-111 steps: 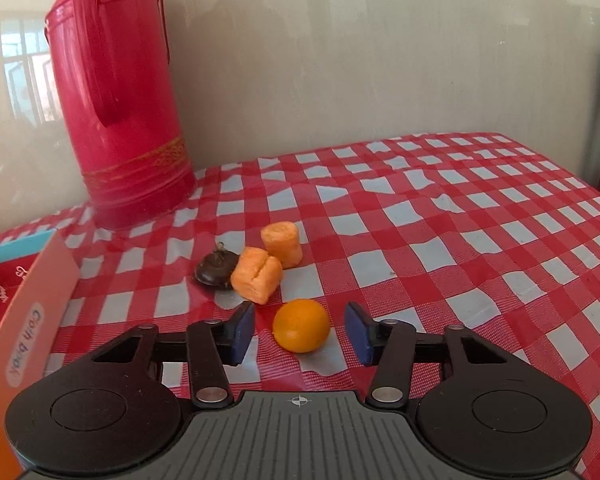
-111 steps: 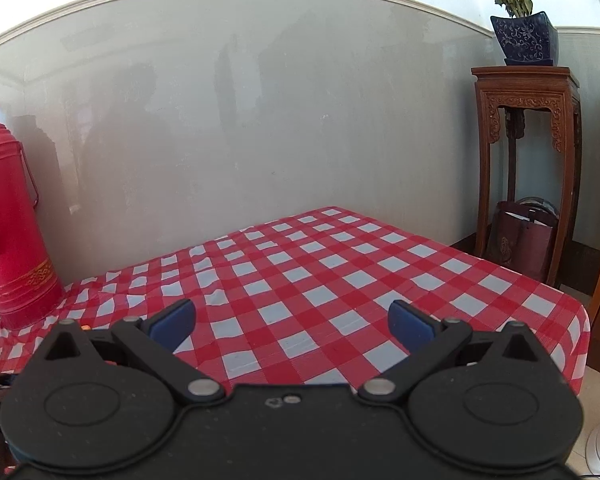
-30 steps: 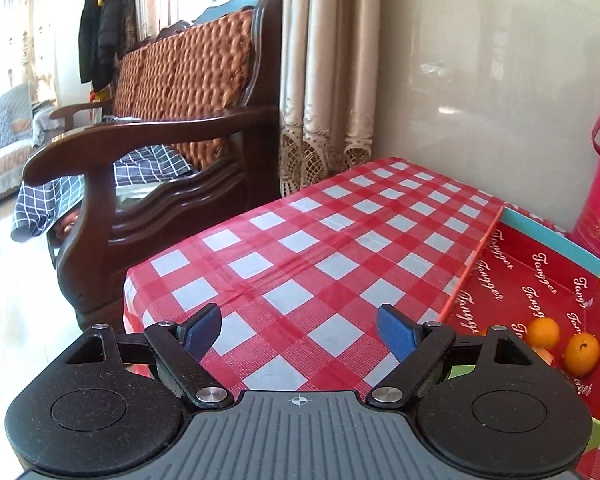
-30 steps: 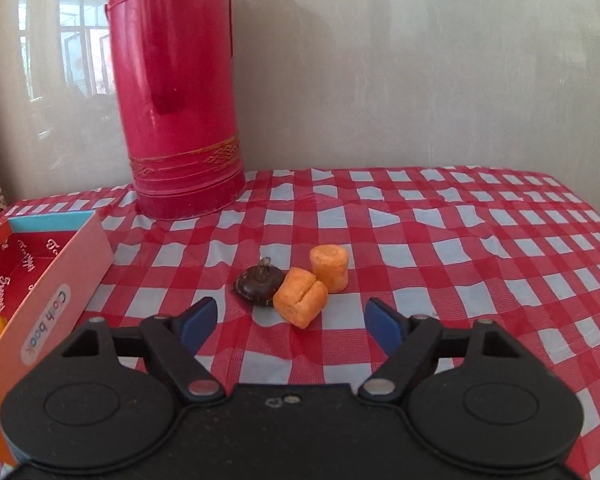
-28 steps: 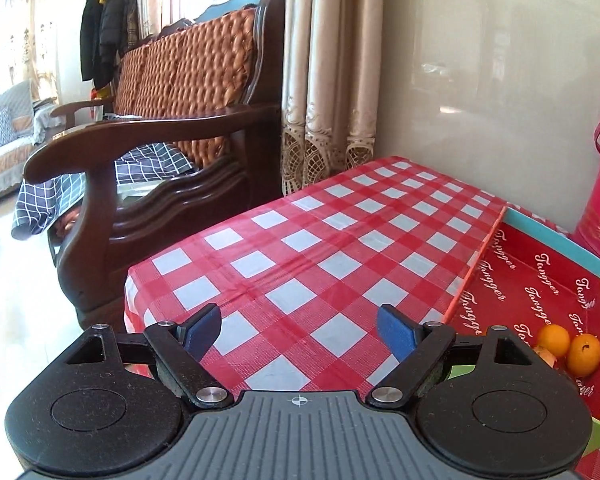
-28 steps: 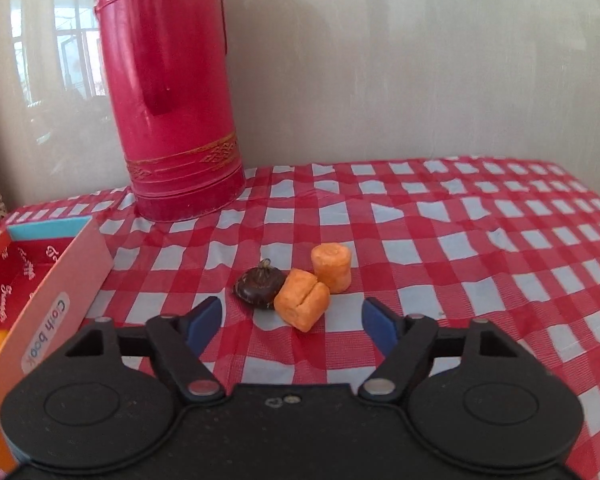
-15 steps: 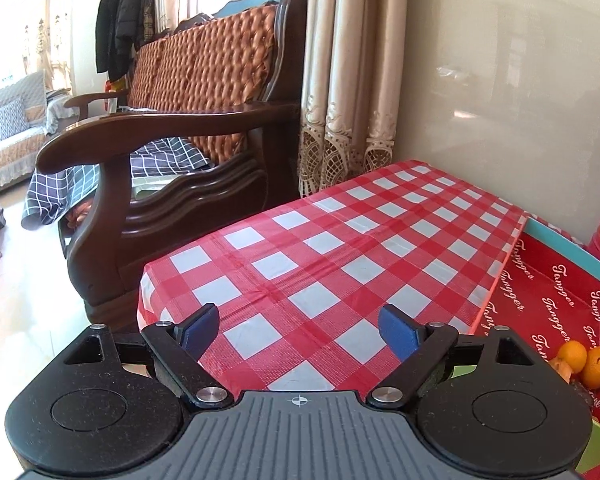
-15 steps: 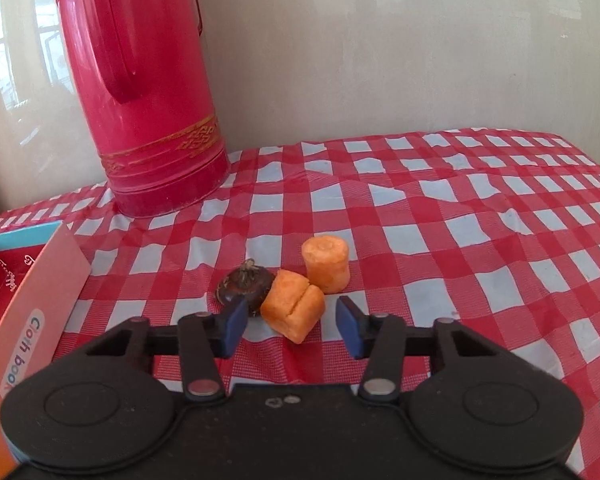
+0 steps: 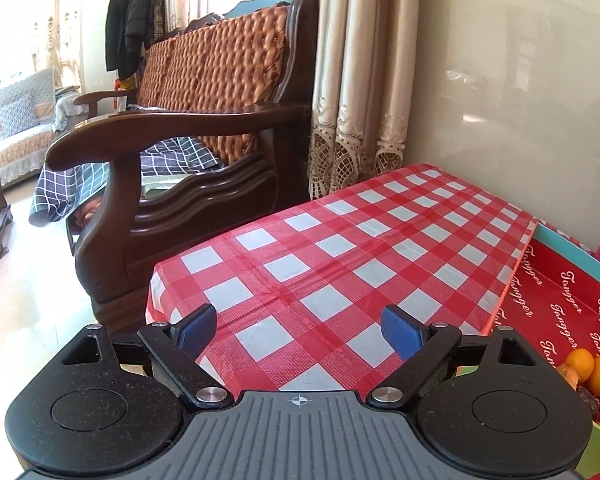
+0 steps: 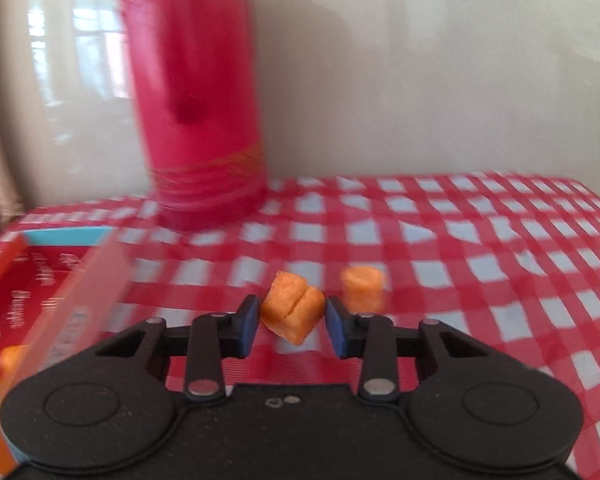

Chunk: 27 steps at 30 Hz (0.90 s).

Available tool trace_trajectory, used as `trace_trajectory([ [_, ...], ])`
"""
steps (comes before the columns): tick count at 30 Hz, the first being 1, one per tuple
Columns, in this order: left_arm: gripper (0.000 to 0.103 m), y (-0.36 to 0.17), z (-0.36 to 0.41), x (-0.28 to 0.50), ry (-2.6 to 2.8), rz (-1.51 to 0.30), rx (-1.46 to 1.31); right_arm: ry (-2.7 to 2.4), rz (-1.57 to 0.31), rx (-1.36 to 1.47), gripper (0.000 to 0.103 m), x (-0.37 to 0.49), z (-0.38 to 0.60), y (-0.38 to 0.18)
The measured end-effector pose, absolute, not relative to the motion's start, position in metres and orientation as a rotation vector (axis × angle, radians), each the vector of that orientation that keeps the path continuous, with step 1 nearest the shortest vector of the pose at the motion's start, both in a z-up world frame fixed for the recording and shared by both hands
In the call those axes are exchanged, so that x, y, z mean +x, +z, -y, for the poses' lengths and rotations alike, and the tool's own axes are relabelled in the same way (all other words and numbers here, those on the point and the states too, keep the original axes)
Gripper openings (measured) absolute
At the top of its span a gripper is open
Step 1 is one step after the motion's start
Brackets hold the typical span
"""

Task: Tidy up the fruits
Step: 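Carry the carrot chunk into the red box and open the right gripper, then reach to the dark round piece and grasp it with the left gripper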

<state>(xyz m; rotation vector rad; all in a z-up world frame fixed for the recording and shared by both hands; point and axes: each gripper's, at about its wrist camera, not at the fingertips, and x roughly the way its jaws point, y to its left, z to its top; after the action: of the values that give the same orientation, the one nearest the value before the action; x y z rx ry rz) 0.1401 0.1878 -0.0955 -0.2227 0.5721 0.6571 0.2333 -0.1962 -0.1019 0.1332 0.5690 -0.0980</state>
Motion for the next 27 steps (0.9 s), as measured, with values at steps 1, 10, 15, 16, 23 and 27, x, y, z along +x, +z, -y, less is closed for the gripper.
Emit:
trace_trajectory([
  [1,0.089,-0.095,-0.19,0.139,0.662,-0.571,-0.231,-0.057,-0.552,0.134,0.028,0.229,0.19,-0.098],
  [10,0.089,-0.1,-0.212,0.13,0.71,-0.588,-0.289,0.323,-0.482,0.029,0.028,0.196,0.103,-0.078],
  [15,0.089,-0.102,-0.218,0.126,0.725,-0.588,-0.284,0.399,-0.511,-0.031,0.029,0.193,0.071,-0.081],
  [16,0.089,-0.102,-0.219,0.125,0.727,-0.586,-0.283,0.404,-0.516,-0.04,0.03,0.193,0.067,-0.082],
  [23,0.089,-0.103,-0.223,0.126,0.726,-0.597,-0.295,0.377,-0.46,-0.062,0.066,0.18,0.065,-0.076],
  [27,0.089,-0.102,-0.211,0.13,0.704,-0.595,-0.261,0.307,-0.456,-0.05,0.07,0.179,0.075,-0.071],
])
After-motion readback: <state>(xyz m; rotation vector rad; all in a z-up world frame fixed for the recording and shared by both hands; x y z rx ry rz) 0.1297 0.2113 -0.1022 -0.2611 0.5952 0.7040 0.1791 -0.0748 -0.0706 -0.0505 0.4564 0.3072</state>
